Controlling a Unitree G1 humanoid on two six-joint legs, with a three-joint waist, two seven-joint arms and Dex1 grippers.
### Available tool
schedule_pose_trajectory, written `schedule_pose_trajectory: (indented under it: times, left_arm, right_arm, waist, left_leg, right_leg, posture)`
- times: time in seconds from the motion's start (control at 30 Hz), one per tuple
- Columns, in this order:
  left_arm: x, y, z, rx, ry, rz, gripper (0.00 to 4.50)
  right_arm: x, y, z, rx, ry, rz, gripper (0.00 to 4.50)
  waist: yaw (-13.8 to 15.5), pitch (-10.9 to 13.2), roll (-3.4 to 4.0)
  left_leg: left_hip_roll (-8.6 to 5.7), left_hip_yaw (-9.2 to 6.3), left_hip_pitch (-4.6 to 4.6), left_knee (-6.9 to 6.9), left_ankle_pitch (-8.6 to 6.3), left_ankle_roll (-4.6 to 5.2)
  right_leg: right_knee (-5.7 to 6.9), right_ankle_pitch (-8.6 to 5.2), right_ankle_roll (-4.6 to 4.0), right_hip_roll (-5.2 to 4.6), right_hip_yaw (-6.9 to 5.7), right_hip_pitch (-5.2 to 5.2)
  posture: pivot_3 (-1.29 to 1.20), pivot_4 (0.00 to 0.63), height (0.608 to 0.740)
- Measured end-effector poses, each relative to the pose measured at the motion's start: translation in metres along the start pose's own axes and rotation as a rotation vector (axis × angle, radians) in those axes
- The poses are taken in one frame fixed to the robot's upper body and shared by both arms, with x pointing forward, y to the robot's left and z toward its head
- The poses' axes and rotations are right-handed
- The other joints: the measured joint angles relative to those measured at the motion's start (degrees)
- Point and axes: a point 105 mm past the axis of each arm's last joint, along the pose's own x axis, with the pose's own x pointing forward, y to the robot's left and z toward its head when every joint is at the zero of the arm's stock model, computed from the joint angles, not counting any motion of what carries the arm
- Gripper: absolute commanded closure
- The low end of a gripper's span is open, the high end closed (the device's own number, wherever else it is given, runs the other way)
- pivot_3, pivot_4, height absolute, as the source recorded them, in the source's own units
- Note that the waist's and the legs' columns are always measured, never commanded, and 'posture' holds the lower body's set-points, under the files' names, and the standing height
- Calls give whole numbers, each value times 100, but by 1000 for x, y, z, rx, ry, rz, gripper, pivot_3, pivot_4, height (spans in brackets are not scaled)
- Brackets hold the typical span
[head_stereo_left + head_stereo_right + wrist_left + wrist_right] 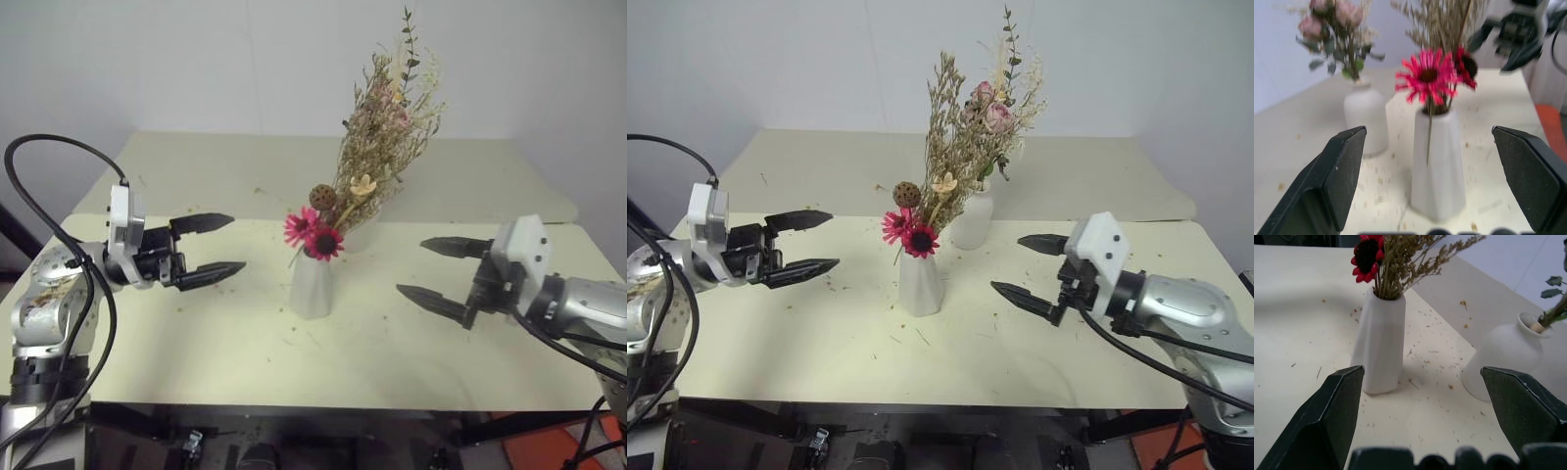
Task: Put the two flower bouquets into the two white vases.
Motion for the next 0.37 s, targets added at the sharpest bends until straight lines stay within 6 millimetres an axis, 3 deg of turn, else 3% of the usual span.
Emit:
schedule_pose_trajectory:
  times: [0.37]
  left_arm:
    - [-7,-3,11,22,-4,80,10]
  right_arm:
    - [-34,-14,-1,-13,59,-35,0]
  waist:
    - [-3,0,0]
  left_leg:
    - [0,2,1,0,0,0]
  right_leg:
    - [-1,-1,1,0,0,0]
  posture:
    - [0,150,740]
